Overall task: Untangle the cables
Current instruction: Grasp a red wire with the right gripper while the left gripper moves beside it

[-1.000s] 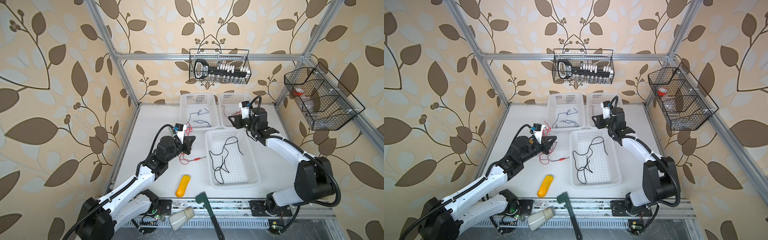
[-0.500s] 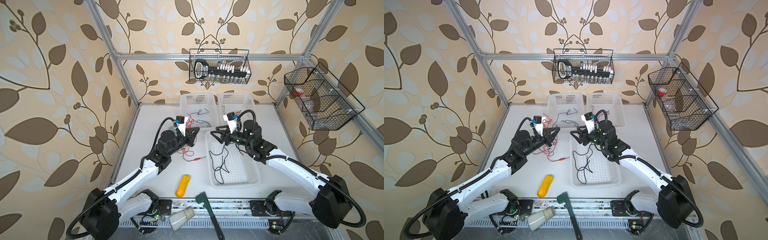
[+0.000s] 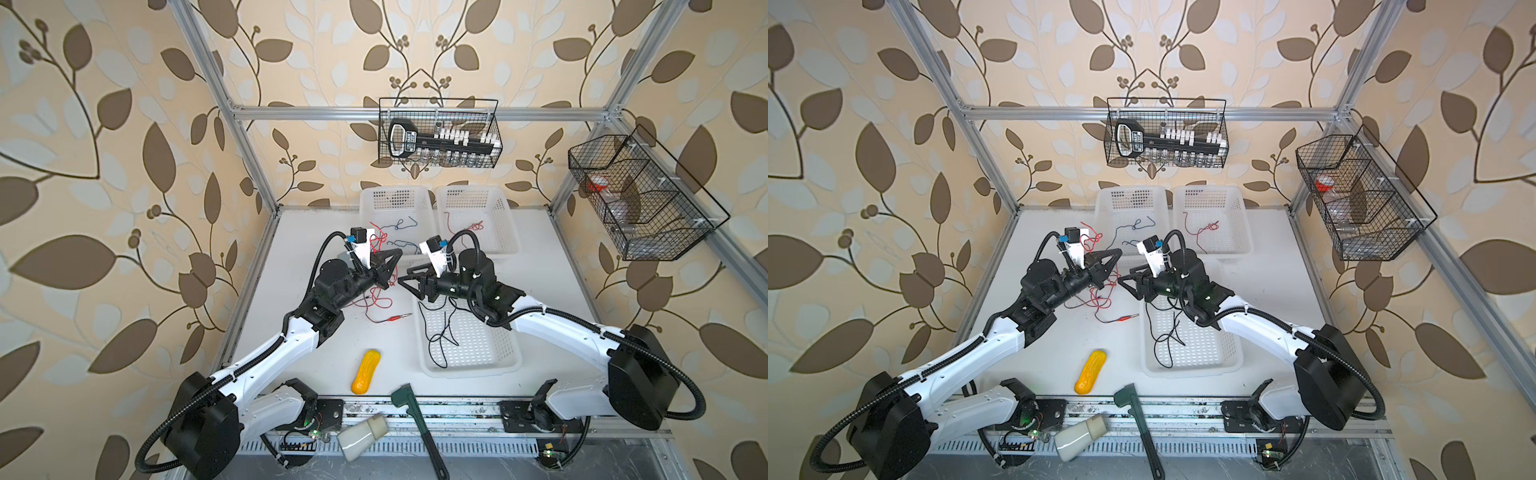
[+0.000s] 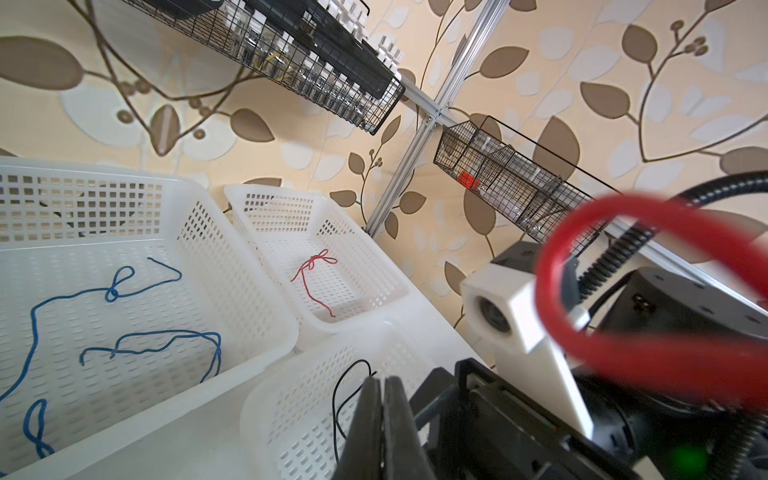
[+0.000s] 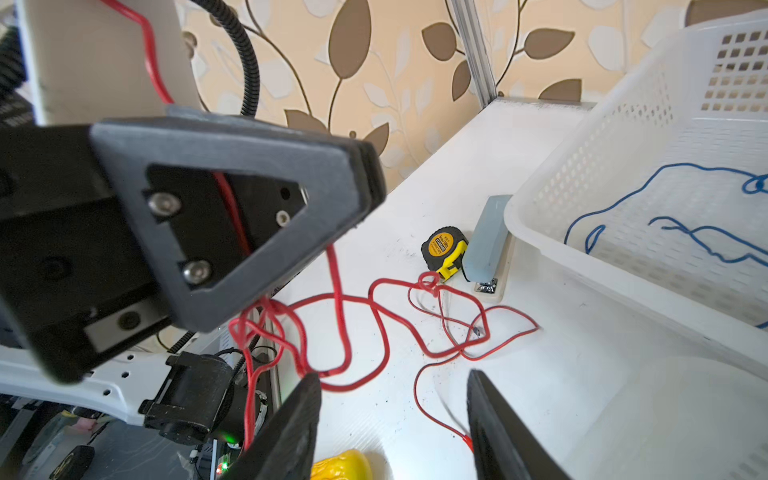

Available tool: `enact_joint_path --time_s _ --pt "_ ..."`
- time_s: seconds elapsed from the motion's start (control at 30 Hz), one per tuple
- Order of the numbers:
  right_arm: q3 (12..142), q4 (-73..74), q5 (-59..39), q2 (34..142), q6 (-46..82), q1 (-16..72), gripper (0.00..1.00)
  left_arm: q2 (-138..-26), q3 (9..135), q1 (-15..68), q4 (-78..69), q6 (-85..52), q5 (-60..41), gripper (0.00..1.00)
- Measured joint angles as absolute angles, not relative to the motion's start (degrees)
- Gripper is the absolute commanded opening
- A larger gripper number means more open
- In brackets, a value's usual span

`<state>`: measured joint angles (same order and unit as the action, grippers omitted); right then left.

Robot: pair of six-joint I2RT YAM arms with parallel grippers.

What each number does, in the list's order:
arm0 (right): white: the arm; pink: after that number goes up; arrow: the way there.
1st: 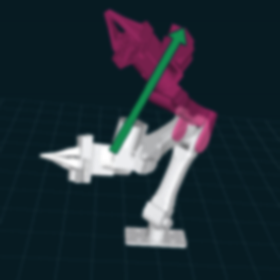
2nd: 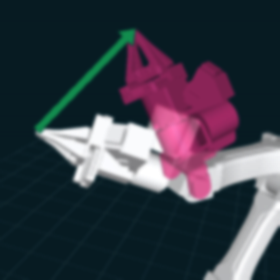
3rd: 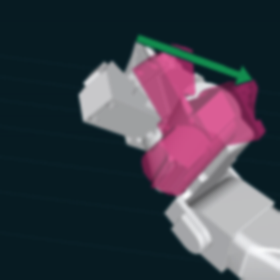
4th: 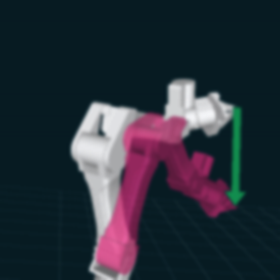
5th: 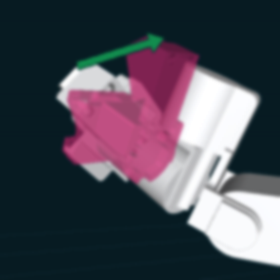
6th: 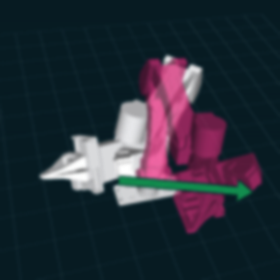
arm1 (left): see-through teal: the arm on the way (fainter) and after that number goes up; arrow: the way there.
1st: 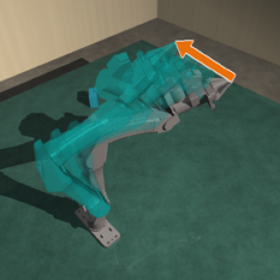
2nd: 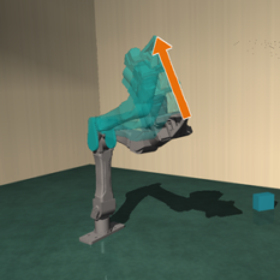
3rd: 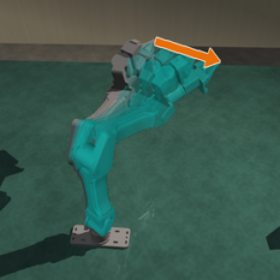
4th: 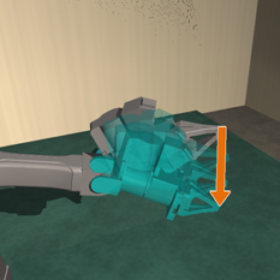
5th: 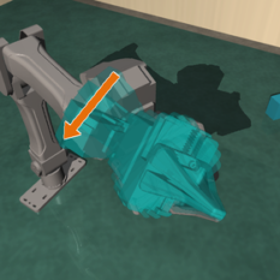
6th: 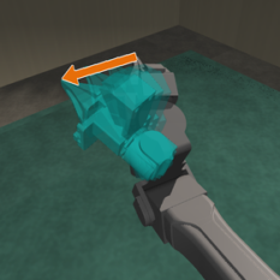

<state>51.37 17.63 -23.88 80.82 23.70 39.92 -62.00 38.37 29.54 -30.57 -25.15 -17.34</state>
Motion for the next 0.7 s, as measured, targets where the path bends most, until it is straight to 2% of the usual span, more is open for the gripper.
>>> enact_joint_path --time_s 0.17,0.27,0.33,0.4,0.53,0.7 --pt "53.04 20.97 -25.74 83.26 26.20 39.92 0.48 -62.00 38.37 29.54 -31.29 -25.71 -17.52 0.00" --pt "54.37 22.37 -26.72 84.55 27.62 39.90 0.31 -61.98 38.37 29.54 -31.57 -25.78 -17.52 0.00" --pt "55.20 23.00 -27.51 85.27 28.34 39.94 0.14 -61.98 38.37 29.54 -31.57 -25.78 -17.47 0.00" --pt "55.90 23.49 -28.58 85.91 28.73 40.12 0.02 -61.98 38.37 29.52 -31.53 -25.76 -17.30 0.00" --pt "56.66 22.74 -28.51 86.43 28.23 40.38 0.00 -61.65 38.37 29.17 -30.98 -26.02 -16.93 0.35" --pt "56.71 18.37 -24.12 86.30 25.80 40.38 0.00 -58.39 37.93 29.17 -28.05 -24.75 -15.55 0.73"
